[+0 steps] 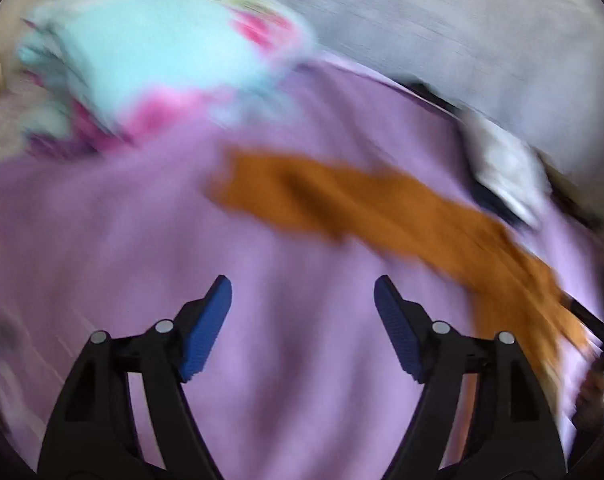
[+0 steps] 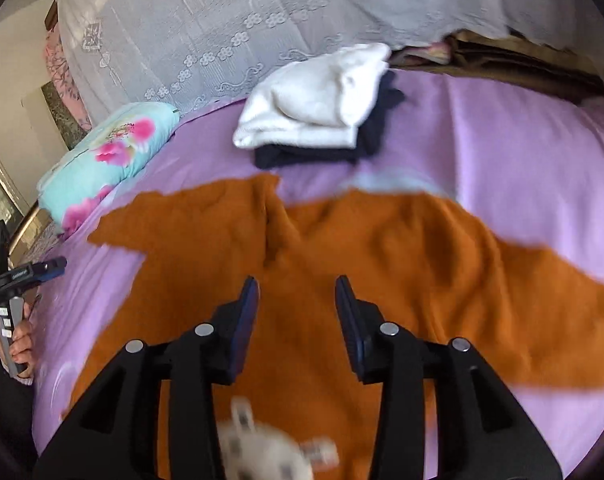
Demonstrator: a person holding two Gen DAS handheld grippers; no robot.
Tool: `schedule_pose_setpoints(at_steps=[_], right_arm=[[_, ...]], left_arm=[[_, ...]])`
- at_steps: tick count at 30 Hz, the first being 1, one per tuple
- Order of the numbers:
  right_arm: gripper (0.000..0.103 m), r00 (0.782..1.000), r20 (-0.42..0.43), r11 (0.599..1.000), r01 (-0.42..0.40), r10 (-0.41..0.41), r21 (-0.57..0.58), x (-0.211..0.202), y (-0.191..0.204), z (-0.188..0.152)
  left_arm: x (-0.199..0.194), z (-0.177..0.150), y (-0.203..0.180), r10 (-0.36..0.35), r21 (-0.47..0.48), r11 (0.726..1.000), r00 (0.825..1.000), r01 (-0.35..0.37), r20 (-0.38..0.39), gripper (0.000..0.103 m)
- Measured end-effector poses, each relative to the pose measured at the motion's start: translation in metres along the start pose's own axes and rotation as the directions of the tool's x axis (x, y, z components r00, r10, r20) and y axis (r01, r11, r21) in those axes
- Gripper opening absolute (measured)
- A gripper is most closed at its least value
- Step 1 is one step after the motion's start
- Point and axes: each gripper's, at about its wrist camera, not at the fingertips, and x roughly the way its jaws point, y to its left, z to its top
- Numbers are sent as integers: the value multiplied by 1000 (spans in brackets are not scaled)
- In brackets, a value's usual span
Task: Fold small clothes
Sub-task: 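Spread the cardigan flat on the bed with both grippers, then release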
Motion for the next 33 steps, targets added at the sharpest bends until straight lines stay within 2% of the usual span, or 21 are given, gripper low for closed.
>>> schedule_pose_setpoints(at_steps=[1, 2, 4, 7, 9, 12, 14, 16, 18, 19, 20, 21, 23, 27, 30, 32, 33], right_arm=[[44, 1000, 0, 1000, 5, -5, 17, -13, -6, -16], [44, 1000, 0, 999, 11, -11, 37, -27, -10, -33], [45, 1000, 3, 999, 19, -20, 49, -52, -10, -62], [46, 1000, -3, 998, 14, -14, 65, -85, -9, -101], [48, 1000, -9, 994, -24, 25, 109, -99, -11, -122], [48, 995, -45, 983, -85, 93, 163, -104, -7, -151], [48, 985, -79, 967, -134, 153, 215, -97, -2, -170], [49, 975, -72, 948, -183, 209, 262, -91, 0, -185], [42, 977, -31, 944, -194, 209, 268, -94, 3, -190], [23, 969, -19, 928, -230, 246, 293, -93, 2, -190], [9, 959, -13, 913, -264, 282, 312, -92, 2, -191], [8, 958, -1, 910, -272, 287, 312, -92, 3, -191], [5, 964, 31, 920, -260, 263, 293, -101, 4, -189], [5, 964, 63, 925, -265, 257, 274, -135, -4, -187], [5, 975, -2, 934, -213, 223, 286, -133, -15, -198], [4, 976, -86, 942, -168, 201, 291, -119, -21, -213], [5, 976, -72, 943, -178, 205, 281, -119, -21, -219]], left_arm=[[-4, -20, -14, -76, 19, 997, 996, 77, -41, 76], [-5, -33, -24, -109, 36, 993, 991, 112, -76, 76], [-3, -68, -55, -183, 97, 975, 967, 202, -178, 76], [-2, -108, -93, -181, 198, 951, 947, 237, -267, 76], [-2, -126, -107, -162, 254, 938, 944, 238, -288, 77], [6, -138, -111, -202, 215, 933, 916, 287, -346, 77], [1, -147, -116, -178, 239, 936, 933, 259, -312, 74], [-10, -154, -116, -159, 252, 939, 947, 232, -280, 65], [-14, -159, -117, -134, 257, 946, 960, 198, -245, 43], [-17, -160, -117, -141, 250, 947, 960, 202, -243, 37], [-17, -161, -121, -150, 244, 947, 958, 210, -244, 24], [-19, -162, -124, -156, 235, 948, 958, 213, -240, 16], [-26, -161, -121, -166, 214, 952, 957, 218, -237, 10], [-45, -170, -120, -182, 213, 950, 960, 228, -214, 9], [-49, -188, -117, -201, 203, 946, 949, 252, -243, 9], [-46, -204, -117, -150, 246, 945, 955, 215, -257, 9], [-45, -207, -117, -134, 265, 942, 957, 204, -257, 12]])
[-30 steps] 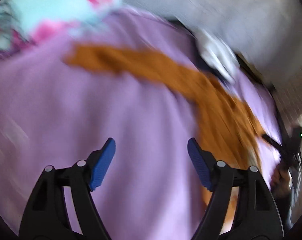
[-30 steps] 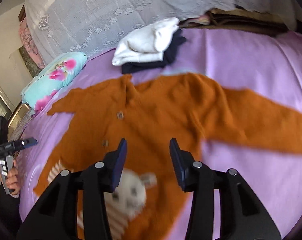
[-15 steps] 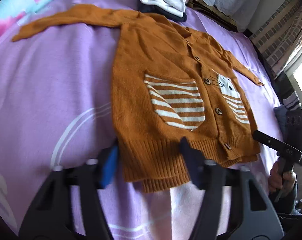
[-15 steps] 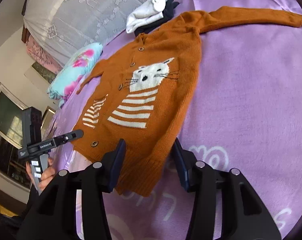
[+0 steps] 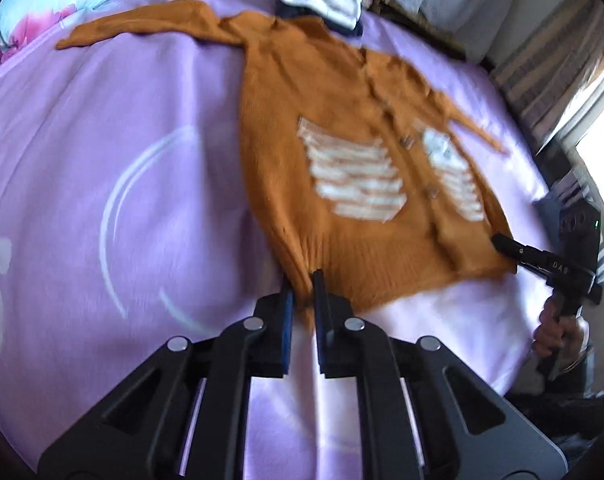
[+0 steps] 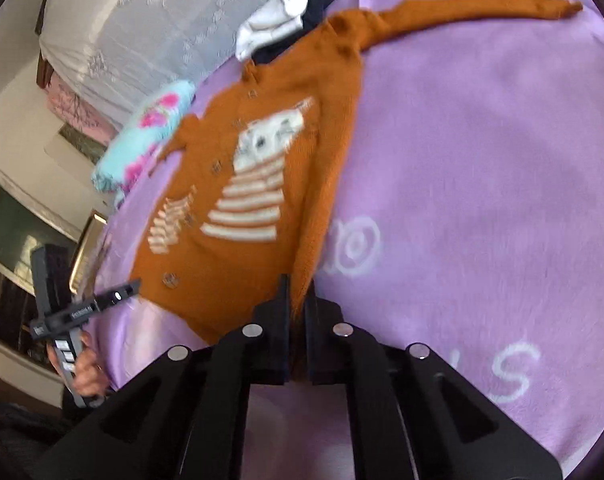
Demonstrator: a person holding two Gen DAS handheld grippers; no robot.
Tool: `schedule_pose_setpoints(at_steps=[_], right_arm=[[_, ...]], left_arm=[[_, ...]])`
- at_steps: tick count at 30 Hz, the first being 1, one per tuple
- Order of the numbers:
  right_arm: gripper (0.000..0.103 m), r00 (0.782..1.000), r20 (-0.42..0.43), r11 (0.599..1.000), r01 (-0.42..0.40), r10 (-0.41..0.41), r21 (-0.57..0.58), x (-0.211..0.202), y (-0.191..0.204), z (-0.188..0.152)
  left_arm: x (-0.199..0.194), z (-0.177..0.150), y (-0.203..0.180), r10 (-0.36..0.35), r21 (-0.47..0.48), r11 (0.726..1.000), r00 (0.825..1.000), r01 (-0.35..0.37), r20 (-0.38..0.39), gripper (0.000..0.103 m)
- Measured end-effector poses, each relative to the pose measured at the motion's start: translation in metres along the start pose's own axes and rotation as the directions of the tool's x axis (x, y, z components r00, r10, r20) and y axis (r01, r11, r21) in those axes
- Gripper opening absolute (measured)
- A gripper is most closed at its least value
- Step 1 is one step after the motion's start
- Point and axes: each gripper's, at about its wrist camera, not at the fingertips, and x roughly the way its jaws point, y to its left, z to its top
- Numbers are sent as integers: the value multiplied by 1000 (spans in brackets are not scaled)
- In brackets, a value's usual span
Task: Fold small clothes
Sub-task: 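Spread the cardigan flat on the bed with both grippers, then release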
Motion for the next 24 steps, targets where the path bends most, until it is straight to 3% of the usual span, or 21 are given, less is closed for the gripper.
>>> schedule_pose_setpoints(at_steps=[1, 2, 3, 4, 7, 12, 18, 24], right_arm=[[11, 1000, -6, 1000, -8, 8, 3, -2, 1, -1], [25, 1000, -19, 1000, -25, 25, 11, -4, 2, 0], [32, 999, -27, 999, -45, 45, 10, -7, 4, 0], [37, 1000, -12, 1000, -25, 25, -12, -13, 7, 2], [37, 989, 95, 989, 122, -115, -80, -31, 11, 23], [37, 977, 165, 982, 154, -134, -110, -13, 14, 96], [37, 985, 167, 994, 60, -44, -95, 51, 34, 194], [37, 995, 100, 1000, -7, 9, -16, 129, 27, 259]], left_arm=[[-1, -1, 0, 10, 10, 1000, 1000, -10, 0, 15], [-3, 0, 0, 17, 10, 1000, 1000, -17, 2, 22], [-9, 3, 3, 29, 6, 1000, 1000, -29, 10, 34], [-14, 5, 6, 45, 3, 999, 999, -45, 23, 39], [-35, 16, 10, 126, 6, 992, 988, -127, 94, 53], [-39, 73, -9, 227, 68, 967, 954, -245, 198, 85], [22, 176, -47, 260, 104, 953, 942, -286, 211, 96], [98, 246, -35, 266, 42, 961, 958, -272, 110, 96]])
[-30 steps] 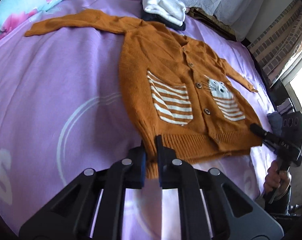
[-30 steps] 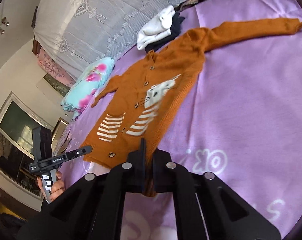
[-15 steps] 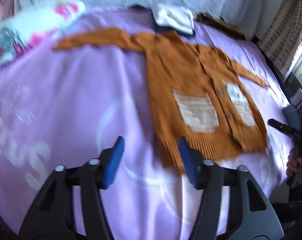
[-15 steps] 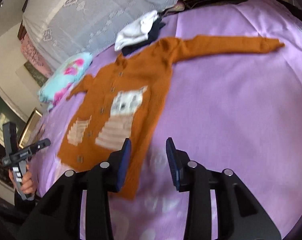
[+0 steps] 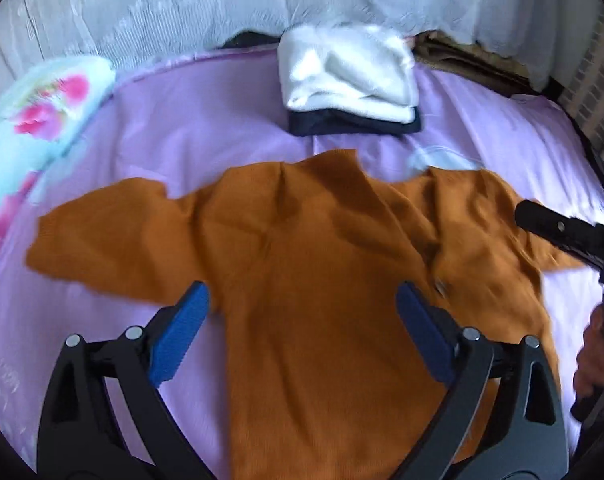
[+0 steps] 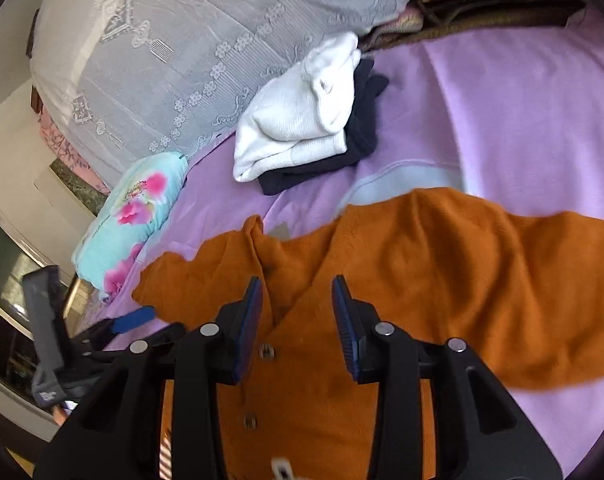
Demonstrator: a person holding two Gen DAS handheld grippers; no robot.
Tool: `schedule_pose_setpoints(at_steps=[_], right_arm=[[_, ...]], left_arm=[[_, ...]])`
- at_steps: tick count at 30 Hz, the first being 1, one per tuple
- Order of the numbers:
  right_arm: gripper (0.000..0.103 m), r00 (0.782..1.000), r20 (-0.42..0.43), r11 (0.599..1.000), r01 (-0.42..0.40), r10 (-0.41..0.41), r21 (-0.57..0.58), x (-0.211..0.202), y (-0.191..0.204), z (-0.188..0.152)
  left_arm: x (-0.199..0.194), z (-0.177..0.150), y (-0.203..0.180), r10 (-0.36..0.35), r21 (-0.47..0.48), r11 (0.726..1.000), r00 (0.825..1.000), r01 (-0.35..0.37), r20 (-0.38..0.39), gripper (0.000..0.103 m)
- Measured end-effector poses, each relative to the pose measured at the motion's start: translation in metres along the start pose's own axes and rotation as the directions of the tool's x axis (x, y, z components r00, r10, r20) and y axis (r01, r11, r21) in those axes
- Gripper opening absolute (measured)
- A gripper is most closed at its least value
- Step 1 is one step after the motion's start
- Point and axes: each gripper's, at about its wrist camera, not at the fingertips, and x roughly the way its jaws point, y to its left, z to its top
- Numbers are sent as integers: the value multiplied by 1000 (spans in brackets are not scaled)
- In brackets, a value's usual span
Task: Fold small clothes
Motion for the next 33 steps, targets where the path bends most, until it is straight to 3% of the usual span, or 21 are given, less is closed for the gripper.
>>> schedule_pose_setpoints(at_steps=[3, 5, 6, 8, 10, 13, 15, 20, 21, 22, 23, 27, 28, 31, 33], right_arm=[[37, 1000, -24, 999, 6, -5, 39, 28, -14, 12], [34, 986, 8, 985, 169, -169, 39, 36, -36, 17], [29, 980, 20, 979, 195, -196, 52, 36, -44, 18], [29, 993, 16, 988, 118, -121, 102, 31, -54, 20], [29, 993, 40, 994, 107, -108, 38, 25, -38, 29], [34, 984, 71, 978, 170, -163, -118, 30, -9, 48], [41, 985, 19, 973, 170, -169, -156, 46, -5, 58], [41, 956, -96, 924, 239, -278, -298, 91, -7, 49], [38, 954, -84, 917, 250, -289, -312, 91, -9, 46], [27, 953, -71, 912, 258, -295, -320, 89, -8, 44], [7, 953, -57, 907, 264, -297, -327, 85, -8, 42], [4, 973, 40, 939, 228, -226, -257, 54, -8, 48], [4, 970, 45, 943, 242, -238, -229, 52, -14, 52], [5, 945, -71, 929, 296, -318, -223, 82, -31, 50], [14, 938, -43, 916, 324, -343, -237, 77, -22, 51]], left_arm=[[43, 7, 17, 11, -69, 998, 998, -14, -55, 97], [67, 0, 30, 14, -104, 994, 996, -23, -91, 98], [67, -2, 33, -5, -104, 995, 997, -2, -73, 98], [61, -1, 28, -2, -82, 997, 998, -3, -61, 101], [66, -2, 20, 40, -54, 998, 997, -43, -59, 101], [65, -3, 11, 80, -22, 996, 996, -81, -45, 101], [65, -4, 14, 68, -33, 997, 997, -69, -48, 101], [65, -2, 16, 61, -36, 997, 997, -63, -48, 101], [64, -3, 15, 62, -37, 997, 997, -63, -49, 101], [65, -4, 15, 62, -37, 997, 997, -63, -49, 101], [65, -4, 15, 60, -39, 997, 997, -62, -49, 101], [65, -4, 15, 59, -40, 997, 997, -61, -50, 101], [65, -4, 15, 59, -41, 997, 997, -61, -49, 101], [65, -5, 15, 65, -40, 997, 997, -67, -48, 101], [65, -5, 14, 69, -39, 997, 997, -71, -47, 101]])
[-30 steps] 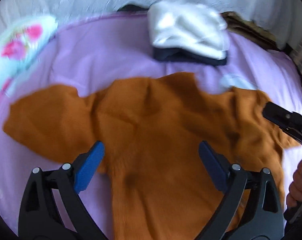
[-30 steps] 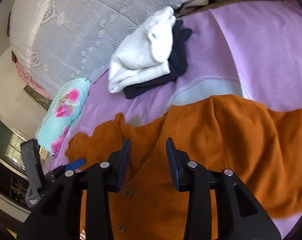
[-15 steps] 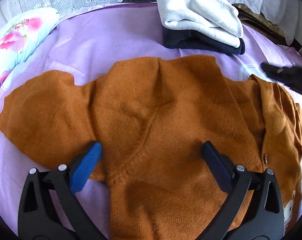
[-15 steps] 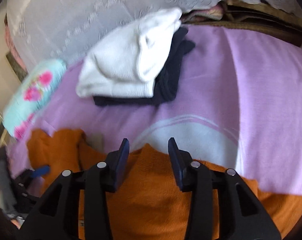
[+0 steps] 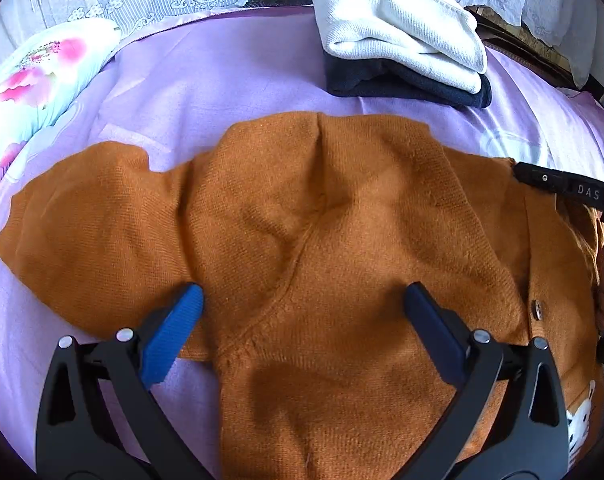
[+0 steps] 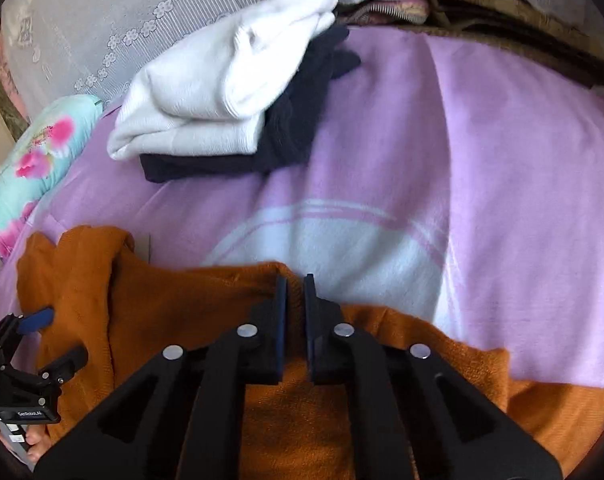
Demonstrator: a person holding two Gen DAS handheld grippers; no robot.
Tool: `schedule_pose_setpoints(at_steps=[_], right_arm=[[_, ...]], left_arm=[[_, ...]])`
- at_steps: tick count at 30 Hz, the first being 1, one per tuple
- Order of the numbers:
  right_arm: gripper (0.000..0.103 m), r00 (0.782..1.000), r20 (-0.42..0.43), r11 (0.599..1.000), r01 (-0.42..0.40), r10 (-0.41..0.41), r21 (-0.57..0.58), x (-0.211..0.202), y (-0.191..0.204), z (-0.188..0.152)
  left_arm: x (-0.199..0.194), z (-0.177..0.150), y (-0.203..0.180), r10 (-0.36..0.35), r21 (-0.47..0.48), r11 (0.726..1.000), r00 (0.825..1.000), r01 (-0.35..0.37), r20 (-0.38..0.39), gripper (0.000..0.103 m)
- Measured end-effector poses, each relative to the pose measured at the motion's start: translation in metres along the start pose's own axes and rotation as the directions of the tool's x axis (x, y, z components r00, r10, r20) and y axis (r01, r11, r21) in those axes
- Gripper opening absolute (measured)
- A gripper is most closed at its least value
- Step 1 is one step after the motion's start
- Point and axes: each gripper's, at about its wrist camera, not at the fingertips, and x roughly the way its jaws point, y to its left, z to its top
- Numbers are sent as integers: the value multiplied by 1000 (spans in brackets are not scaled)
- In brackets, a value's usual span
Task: Fold small clothes
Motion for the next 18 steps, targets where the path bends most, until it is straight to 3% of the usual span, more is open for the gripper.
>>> schedule_pose_setpoints(at_steps=[1, 3, 6, 9, 11, 13, 16, 18], right_arm=[[25, 1000, 29, 1000, 0, -1, 22, -8, 2, 2], [28, 989, 139, 998, -47, 41, 43, -29, 15, 8], [27, 980, 49, 982, -191, 191, -4, -14, 51, 19], [21, 947, -63, 948, -318, 316, -26, 18, 96, 16], [17, 939, -124, 946, -324, 321, -5, 45, 112, 13], [0, 959, -108, 965, -262, 262, 20, 63, 115, 14], [1, 943, -53, 937, -318, 328, 144, 58, 100, 22], [5, 944, 2, 940, -328, 329, 99, 37, 104, 20]], left_arm=[[0, 0, 0, 1, 0, 1000, 1000, -1, 0, 101], [0, 0, -1, 2, -1, 1000, 1000, -2, -1, 101], [1, 1, -1, 6, -2, 1000, 1000, -6, -1, 101], [1, 1, 0, 3, -4, 1000, 1000, -3, 0, 101], [1, 1, 0, 3, -3, 1000, 1000, -3, 0, 101], [1, 1, 0, 2, -2, 1000, 1000, -2, 0, 101], [1, 1, 1, -3, -4, 1000, 1000, 3, 0, 101], [1, 1, 1, -3, -4, 1000, 1000, 3, -1, 101]])
